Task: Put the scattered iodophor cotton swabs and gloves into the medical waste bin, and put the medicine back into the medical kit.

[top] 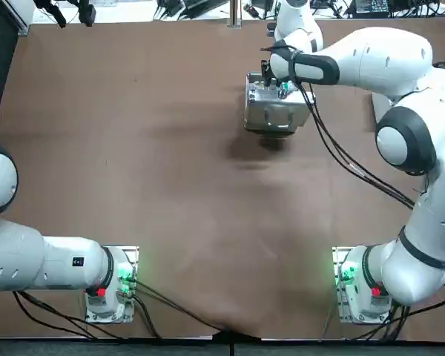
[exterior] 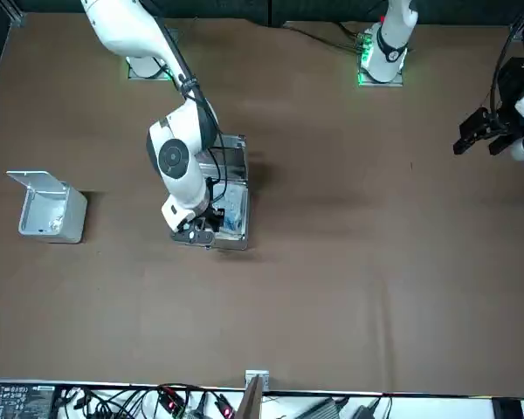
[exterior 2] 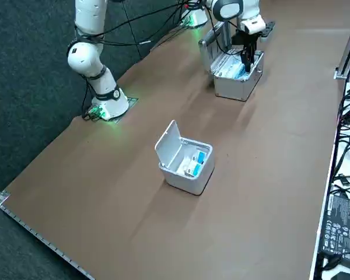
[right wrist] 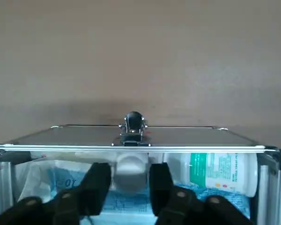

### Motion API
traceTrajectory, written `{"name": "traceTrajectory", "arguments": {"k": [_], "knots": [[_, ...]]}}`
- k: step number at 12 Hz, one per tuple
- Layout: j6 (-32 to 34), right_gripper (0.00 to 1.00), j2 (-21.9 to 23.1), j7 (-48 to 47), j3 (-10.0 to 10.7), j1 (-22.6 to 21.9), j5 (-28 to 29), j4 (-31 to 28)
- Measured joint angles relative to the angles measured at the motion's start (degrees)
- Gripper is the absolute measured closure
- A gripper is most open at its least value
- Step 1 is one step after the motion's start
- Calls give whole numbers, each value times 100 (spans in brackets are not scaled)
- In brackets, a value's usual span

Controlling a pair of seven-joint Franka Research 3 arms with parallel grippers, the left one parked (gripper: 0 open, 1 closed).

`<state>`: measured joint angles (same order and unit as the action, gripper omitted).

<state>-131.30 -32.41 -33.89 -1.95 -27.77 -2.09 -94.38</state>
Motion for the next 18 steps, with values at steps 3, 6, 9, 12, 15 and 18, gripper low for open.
{"name": "traceTrajectory", "arguments": {"k": [3,6,9,12,15,18], "knots": [[23,17,1,0,21,0,-13,62],[204,7,49,0,52,1,-16,158],[590,2,194,0,92,29,-16,338],[1102,0,644,127,135,295,-55,486],[1836,0,1155,938,149,709,-59,529],[2535,0,1713,1851,156,1134,-59,537]]}}
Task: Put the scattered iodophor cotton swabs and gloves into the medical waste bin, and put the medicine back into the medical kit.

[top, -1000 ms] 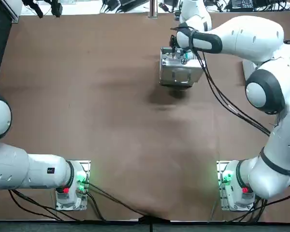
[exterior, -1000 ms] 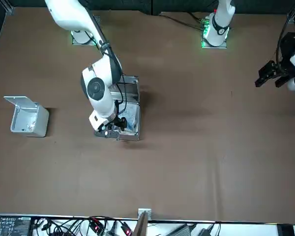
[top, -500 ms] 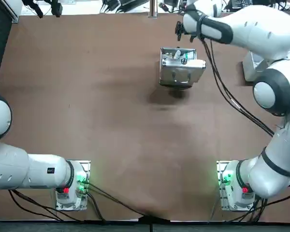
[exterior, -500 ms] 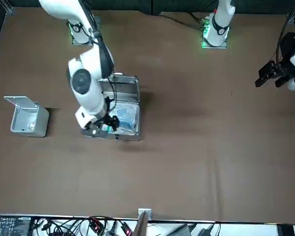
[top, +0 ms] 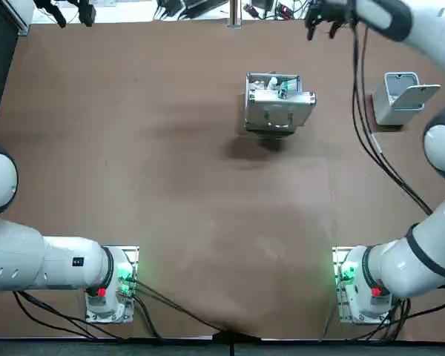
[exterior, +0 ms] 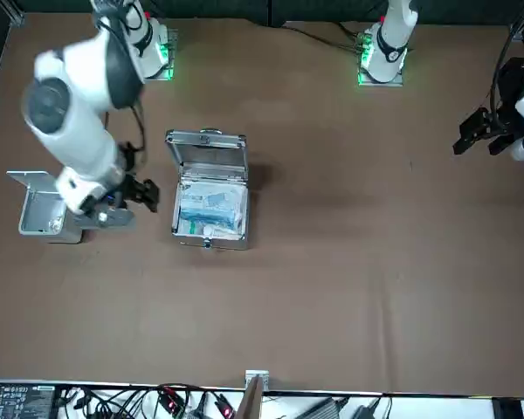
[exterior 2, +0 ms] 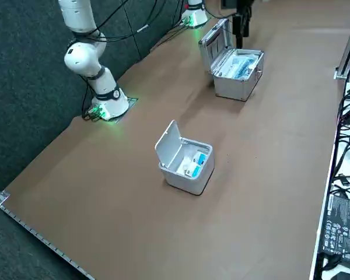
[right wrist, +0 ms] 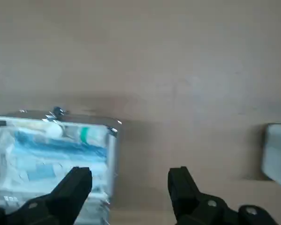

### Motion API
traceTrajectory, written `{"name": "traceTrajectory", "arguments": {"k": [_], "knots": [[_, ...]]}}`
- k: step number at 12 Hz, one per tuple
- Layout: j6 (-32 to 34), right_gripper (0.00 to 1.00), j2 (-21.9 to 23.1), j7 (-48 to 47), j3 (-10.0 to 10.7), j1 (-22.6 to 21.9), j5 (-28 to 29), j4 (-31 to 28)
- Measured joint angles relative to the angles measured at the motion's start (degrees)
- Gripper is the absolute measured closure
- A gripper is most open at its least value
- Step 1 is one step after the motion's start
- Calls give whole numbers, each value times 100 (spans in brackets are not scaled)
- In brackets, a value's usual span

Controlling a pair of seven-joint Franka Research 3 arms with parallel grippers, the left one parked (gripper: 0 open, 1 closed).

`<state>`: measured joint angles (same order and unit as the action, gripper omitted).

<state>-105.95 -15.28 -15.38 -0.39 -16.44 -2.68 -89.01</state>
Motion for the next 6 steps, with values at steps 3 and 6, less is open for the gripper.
{"name": "traceTrajectory", "arguments": {"k": [3,6], "knots": [[551,0,449,265,9,281,0,-4],[880,0,705,292,21,523,0,-9]]}}
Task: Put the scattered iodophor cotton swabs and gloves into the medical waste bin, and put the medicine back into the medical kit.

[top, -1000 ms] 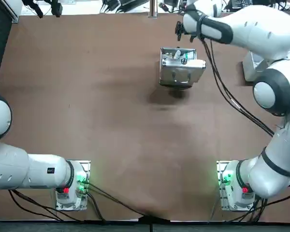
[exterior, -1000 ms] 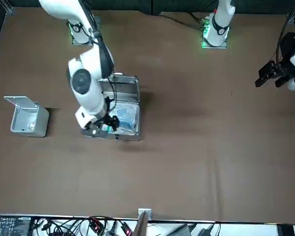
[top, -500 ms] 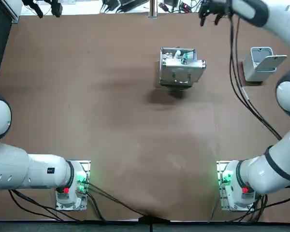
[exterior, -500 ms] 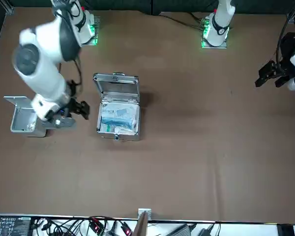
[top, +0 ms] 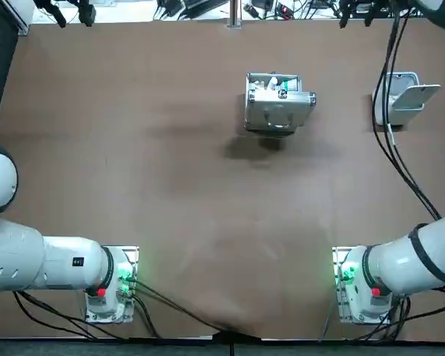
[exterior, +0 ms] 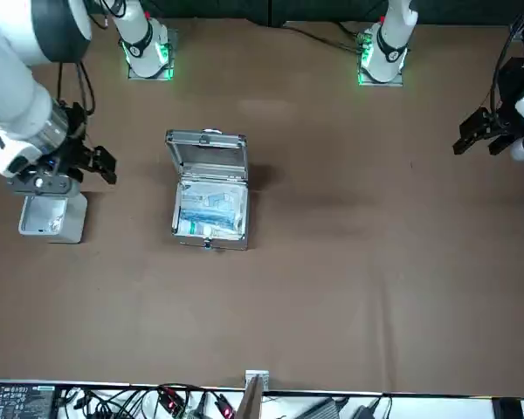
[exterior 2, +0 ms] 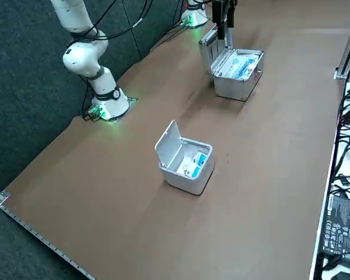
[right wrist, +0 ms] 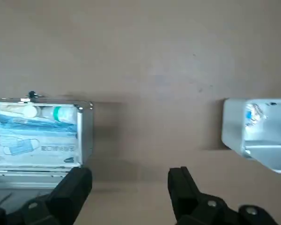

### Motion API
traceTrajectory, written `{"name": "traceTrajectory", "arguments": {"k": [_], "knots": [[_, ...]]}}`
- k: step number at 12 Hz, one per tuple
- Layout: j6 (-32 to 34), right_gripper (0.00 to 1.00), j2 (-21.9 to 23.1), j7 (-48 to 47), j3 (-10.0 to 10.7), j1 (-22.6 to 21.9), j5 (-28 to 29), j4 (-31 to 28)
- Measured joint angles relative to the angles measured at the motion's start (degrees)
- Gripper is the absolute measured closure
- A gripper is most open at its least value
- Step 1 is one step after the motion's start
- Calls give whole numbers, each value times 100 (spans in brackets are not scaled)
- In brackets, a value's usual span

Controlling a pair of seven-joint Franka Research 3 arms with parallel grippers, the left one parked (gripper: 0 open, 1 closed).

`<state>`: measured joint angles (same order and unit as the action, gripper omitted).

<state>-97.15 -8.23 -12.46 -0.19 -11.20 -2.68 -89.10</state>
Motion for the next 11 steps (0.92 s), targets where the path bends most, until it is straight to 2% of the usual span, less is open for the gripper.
{"name": "traceTrajectory", "arguments": {"k": [3,6,11], "knots": [[289,0,187,148,31,288,2,-4],[619,0,531,1079,69,790,12,-117],[681,0,1074,1185,75,910,95,-675]]}}
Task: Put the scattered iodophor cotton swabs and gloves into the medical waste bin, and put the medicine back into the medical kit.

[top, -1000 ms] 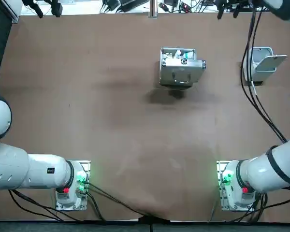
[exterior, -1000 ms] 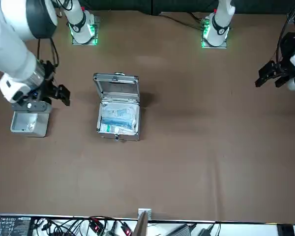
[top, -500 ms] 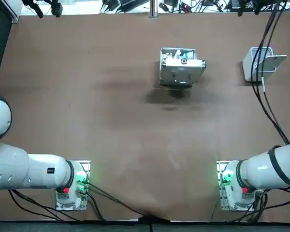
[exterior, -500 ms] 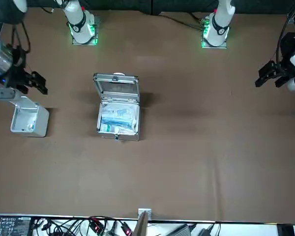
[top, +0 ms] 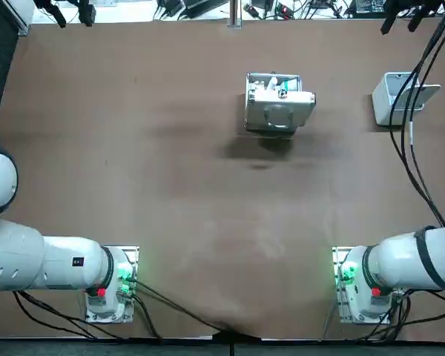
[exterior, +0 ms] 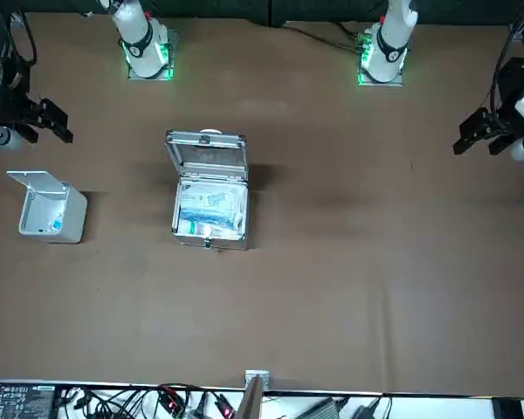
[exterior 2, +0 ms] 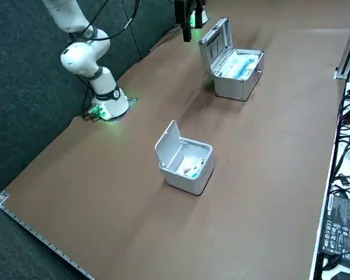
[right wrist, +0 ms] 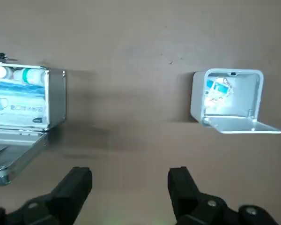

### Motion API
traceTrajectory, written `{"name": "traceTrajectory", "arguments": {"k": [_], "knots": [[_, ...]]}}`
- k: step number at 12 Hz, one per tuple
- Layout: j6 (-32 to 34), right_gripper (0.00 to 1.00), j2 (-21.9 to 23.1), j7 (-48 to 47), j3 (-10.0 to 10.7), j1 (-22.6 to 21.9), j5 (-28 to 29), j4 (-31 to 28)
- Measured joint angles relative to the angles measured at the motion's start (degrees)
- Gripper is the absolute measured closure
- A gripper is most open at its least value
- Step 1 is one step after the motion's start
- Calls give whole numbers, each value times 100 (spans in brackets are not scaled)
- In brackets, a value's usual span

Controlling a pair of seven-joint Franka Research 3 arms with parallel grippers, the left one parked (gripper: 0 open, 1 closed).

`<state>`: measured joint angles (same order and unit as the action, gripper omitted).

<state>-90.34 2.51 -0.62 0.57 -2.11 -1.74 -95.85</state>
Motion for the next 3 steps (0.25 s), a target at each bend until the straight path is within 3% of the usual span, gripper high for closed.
{"name": "traceTrajectory", "arguments": {"k": [3], "knots": [[0,0,104,0,136,2,188,-109]]}}
